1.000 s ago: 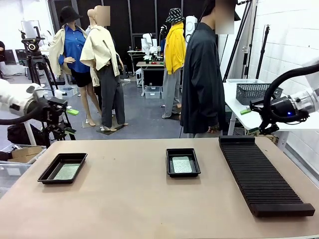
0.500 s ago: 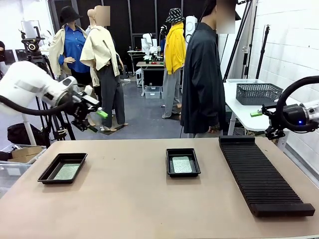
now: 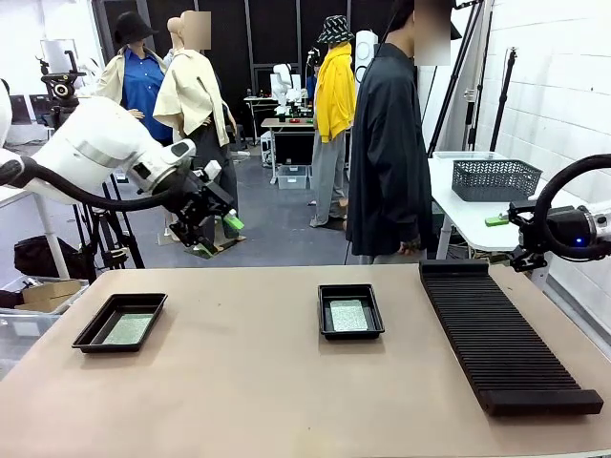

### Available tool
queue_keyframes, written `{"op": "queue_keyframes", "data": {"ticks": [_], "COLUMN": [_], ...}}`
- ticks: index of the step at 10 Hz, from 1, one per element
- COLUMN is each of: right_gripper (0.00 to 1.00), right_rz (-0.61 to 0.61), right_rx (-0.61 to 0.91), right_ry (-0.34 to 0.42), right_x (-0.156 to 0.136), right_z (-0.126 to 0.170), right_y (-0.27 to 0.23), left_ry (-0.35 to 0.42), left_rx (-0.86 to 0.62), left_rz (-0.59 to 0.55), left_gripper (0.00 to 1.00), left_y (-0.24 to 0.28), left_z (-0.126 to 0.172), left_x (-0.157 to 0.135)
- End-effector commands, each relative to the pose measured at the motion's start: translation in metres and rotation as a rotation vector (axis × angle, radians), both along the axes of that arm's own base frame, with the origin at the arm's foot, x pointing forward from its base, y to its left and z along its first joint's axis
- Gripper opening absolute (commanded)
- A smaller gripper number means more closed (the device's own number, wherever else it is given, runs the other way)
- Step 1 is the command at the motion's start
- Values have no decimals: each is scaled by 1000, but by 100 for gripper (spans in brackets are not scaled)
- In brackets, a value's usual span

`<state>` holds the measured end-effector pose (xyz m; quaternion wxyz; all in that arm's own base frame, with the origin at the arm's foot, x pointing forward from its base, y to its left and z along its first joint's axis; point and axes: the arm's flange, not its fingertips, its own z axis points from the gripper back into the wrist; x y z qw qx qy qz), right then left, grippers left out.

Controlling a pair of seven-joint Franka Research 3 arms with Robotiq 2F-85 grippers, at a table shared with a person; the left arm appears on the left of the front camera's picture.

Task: Inspect and transfer BCBs to ESD trays.
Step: Pick up the ESD tray and place it on the left side of the table.

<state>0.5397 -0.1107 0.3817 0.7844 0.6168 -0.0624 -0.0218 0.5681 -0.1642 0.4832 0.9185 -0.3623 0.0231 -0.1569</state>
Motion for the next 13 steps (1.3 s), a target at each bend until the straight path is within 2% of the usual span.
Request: {"op": "queue_keyframes", "data": {"ticks": [1,2,4,9,13], "right_gripper": [100,100,100,100,100], "right_rz": [-12,0,0,0,0], "right_rx": [48,0,0,0,0], "right_ry": [-41,0,0,0,0], "right_x": [7,0,0,0,0], "right_z": [0,0,0,0,0], "right_y": [-6,0,0,0,0], "left_ry": [-9,-17,-49,-59,-70], "left_rx": [72,91,123,150,209], "left_rz": [14,47,124,270,324], "left_gripper": [100,100,100,100,100], "left_y": [-22,-40,-68,-132,-171], "left_z": [0,-4,-16,-49,-82], "left_x": [5,6,11,23,39]}}
